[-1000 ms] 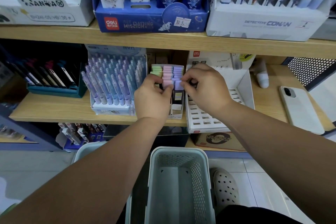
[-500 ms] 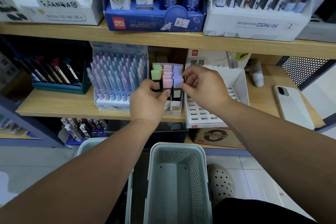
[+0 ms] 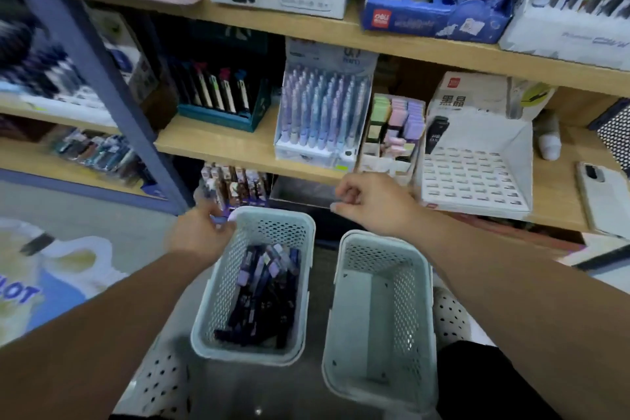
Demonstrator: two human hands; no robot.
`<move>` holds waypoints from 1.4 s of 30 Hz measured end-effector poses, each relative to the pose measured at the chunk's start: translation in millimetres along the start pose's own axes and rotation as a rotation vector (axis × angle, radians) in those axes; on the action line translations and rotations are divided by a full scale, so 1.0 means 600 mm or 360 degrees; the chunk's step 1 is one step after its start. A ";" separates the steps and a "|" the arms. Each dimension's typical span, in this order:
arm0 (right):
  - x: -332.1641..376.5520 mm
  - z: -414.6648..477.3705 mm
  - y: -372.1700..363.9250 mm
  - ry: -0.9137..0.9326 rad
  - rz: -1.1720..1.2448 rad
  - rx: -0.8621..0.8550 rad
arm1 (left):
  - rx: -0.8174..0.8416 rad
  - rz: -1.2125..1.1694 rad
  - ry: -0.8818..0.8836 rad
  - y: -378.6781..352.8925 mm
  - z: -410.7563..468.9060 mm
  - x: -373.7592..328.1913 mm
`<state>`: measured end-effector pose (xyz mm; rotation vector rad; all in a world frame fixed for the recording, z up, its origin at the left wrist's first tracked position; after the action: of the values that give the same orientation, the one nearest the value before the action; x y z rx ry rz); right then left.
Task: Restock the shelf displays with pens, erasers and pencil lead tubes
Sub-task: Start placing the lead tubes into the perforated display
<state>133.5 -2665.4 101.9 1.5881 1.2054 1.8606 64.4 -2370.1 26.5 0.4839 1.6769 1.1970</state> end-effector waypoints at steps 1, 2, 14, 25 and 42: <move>0.008 -0.002 -0.033 -0.0058 0.0009 0.0110 | 0.0087 0.0066 0.0070 -0.011 0.000 0.040; 0.014 -0.005 -0.069 -0.0123 0.0020 0.0223 | 0.0169 0.0101 0.0126 -0.023 0.000 0.074; 0.004 -0.001 -0.397 -0.0835 0.0110 0.0537 | 0.0727 -0.0177 0.0093 -0.125 -0.042 0.193; -0.064 0.060 -0.539 -0.1090 -0.0007 0.0162 | 0.0820 -0.0977 0.0493 -0.140 -0.060 0.235; -0.042 0.038 -0.599 -0.1584 0.0227 -0.0604 | 0.0840 -0.1044 0.0549 -0.149 -0.063 0.243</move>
<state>83.4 -2482.2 -205.4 1.9829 0.2850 0.9830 -14.3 -2316.7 -120.8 0.0080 2.2217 0.3607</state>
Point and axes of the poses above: each hand's wrist, its own z-axis towards the middle knuckle, its own y-axis out of the back of the hand, x = y × z, the point moved 3 cm from there along z, towards the middle knuckle, and after that the axes turned 8 degrees about -x, right-handed, at the moved point
